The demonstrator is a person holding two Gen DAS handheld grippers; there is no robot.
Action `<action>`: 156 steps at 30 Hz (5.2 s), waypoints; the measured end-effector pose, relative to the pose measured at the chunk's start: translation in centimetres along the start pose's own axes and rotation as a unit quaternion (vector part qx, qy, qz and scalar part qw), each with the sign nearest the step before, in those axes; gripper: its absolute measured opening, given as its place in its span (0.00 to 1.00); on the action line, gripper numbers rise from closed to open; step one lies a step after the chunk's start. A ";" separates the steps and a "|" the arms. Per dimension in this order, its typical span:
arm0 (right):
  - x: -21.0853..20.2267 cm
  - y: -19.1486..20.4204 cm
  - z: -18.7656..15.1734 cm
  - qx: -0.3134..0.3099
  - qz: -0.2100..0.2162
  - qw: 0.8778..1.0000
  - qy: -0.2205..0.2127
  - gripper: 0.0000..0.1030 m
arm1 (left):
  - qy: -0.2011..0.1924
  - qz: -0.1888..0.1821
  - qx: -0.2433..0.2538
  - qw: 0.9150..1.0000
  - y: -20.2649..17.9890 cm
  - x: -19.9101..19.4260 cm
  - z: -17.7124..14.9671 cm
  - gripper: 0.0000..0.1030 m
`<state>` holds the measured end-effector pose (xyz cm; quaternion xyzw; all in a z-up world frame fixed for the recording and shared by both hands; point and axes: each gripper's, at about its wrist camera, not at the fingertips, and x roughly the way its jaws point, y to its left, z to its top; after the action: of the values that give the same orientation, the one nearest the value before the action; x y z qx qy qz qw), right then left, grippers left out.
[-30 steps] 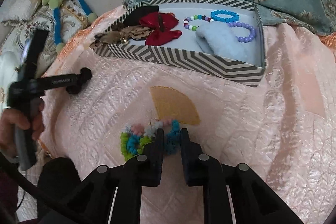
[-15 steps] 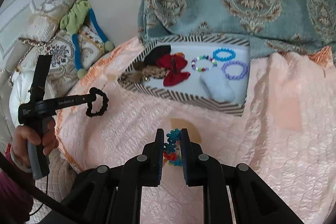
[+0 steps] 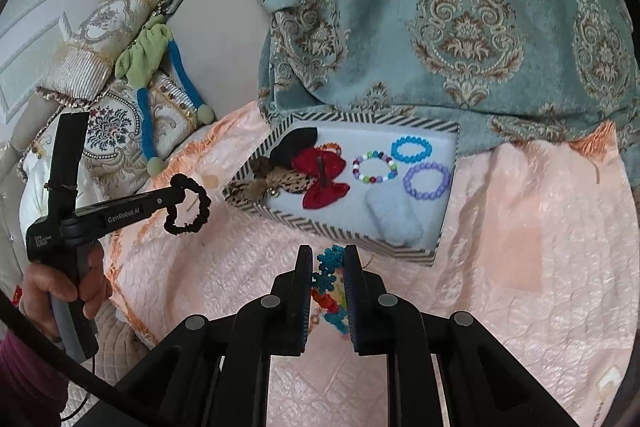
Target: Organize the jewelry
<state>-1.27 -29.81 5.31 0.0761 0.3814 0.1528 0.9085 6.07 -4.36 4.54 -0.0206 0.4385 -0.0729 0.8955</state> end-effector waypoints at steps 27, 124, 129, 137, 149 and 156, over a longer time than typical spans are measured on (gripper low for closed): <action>5.5 -1.9 4.9 0.025 -0.003 1.000 0.004 0.14 | 0.017 0.004 0.030 0.999 -4.4 5.7 2.8 0.07; 2.4 1.4 1.1 0.039 -0.110 0.993 -0.020 0.58 | -0.091 0.090 0.017 0.992 -6.2 -2.9 -1.8 0.45; 2.4 1.6 0.9 0.035 -0.111 0.993 -0.020 0.62 | -0.093 0.094 0.018 0.991 -6.3 -3.0 -1.9 0.45; 2.7 1.9 0.6 0.034 -0.108 0.994 -0.014 0.62 | -0.095 0.097 0.015 0.991 -6.1 -3.1 -2.1 0.45; 2.7 2.2 0.6 0.033 -0.108 0.994 -0.015 0.62 | -0.096 0.101 0.016 0.990 -5.8 -3.1 -2.3 0.45; 2.8 2.3 0.7 0.026 -0.111 0.993 -0.008 0.62 | -0.091 0.101 0.017 0.991 -5.9 -2.8 -2.4 0.45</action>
<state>0.62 -26.77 4.53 0.0579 0.3841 0.0404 0.9206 1.80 -9.67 5.81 0.0323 0.3536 0.0122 0.9348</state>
